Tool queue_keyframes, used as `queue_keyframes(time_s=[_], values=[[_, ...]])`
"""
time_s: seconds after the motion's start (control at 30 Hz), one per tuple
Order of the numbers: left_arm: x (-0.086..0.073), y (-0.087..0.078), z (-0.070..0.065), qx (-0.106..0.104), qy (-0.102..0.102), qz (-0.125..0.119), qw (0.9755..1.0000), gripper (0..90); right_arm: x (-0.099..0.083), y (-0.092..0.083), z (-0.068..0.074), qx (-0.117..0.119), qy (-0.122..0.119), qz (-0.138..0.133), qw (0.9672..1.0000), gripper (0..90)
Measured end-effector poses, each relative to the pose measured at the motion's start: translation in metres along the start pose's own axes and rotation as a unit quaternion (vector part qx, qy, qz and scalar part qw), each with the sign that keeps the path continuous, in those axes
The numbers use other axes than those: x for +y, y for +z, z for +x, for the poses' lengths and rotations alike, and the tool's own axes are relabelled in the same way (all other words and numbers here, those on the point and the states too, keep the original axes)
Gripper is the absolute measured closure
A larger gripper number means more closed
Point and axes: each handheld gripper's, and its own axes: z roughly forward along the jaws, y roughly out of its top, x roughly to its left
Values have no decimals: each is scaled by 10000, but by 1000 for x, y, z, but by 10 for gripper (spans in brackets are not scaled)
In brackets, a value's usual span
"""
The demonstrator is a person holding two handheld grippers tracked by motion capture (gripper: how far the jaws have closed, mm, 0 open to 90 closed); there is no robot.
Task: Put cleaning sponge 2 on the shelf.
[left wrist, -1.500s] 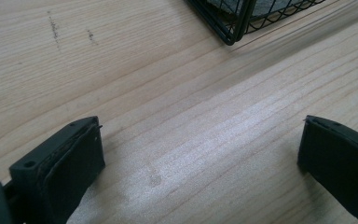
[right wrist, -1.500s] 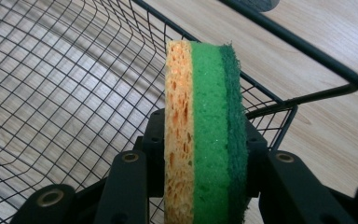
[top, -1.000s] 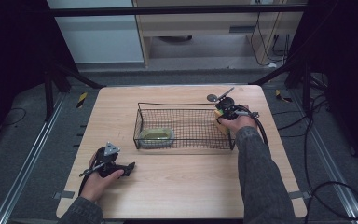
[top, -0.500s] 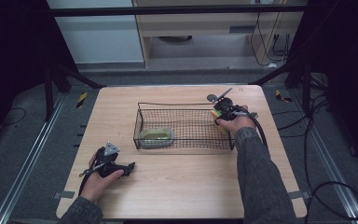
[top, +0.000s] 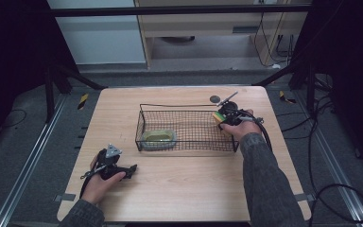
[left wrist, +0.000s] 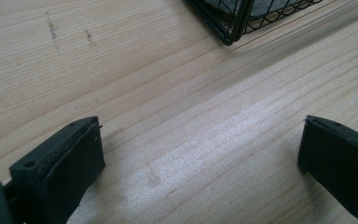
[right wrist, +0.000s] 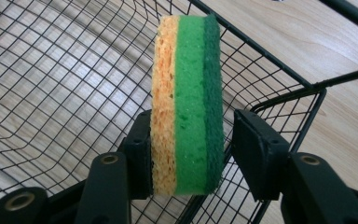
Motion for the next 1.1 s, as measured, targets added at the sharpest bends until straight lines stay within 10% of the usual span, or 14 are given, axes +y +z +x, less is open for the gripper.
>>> queue_keyframes(time_s=[1.1], values=[[1, 1, 0, -32, 30, 19, 10000, 0, -14, -27, 13, 447, 288, -244, 9983, 365]])
